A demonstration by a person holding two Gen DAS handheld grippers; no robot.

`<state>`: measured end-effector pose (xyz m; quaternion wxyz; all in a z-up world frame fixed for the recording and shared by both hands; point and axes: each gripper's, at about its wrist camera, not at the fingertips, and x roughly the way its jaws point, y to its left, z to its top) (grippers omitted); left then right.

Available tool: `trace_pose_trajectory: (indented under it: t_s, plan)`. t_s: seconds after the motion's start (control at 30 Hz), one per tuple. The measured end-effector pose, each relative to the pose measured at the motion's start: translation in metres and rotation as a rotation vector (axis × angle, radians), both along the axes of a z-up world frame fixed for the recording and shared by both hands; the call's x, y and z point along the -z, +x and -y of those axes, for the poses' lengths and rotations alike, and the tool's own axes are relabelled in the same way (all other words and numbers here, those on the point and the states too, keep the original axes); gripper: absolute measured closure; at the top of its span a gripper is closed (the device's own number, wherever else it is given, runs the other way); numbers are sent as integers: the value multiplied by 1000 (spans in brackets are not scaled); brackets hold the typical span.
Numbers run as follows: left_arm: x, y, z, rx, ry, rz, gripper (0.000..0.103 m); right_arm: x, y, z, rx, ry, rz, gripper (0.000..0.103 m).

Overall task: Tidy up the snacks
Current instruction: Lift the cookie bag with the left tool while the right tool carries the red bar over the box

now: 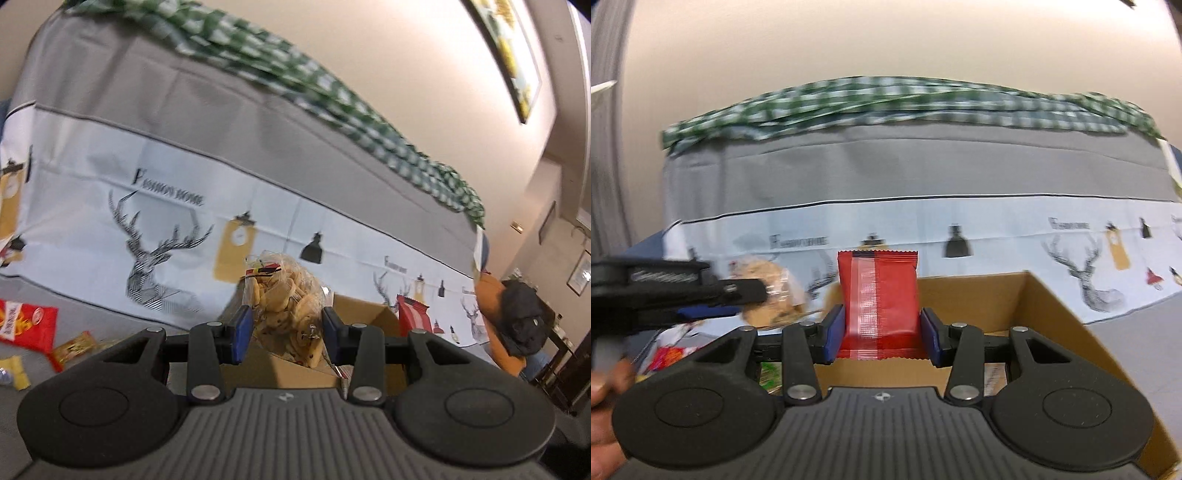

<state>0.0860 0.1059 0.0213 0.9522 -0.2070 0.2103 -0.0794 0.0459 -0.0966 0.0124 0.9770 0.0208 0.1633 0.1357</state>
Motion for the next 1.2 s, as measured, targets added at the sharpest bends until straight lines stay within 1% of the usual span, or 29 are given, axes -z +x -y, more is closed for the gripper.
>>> trace_pose_trajectory:
  t_s: [0.23,0.37,0.53,0.77,1.2]
  plan:
    - [-1,-1,30,70,39,30,58,4,20,34,132,17,-31,57]
    - [-1,-3,45,105,73,52,58,5,24,42,161,14,-28,57]
    - [1,-3,56,133,79,55,58,5,26,51,191,15,-22,57]
    - [3,-4,65,157,105,68,58,6,28,54,202,14,-26,57]
    - [3,-2,69,174,112,64,58,7,26,48,182,8,-21,57]
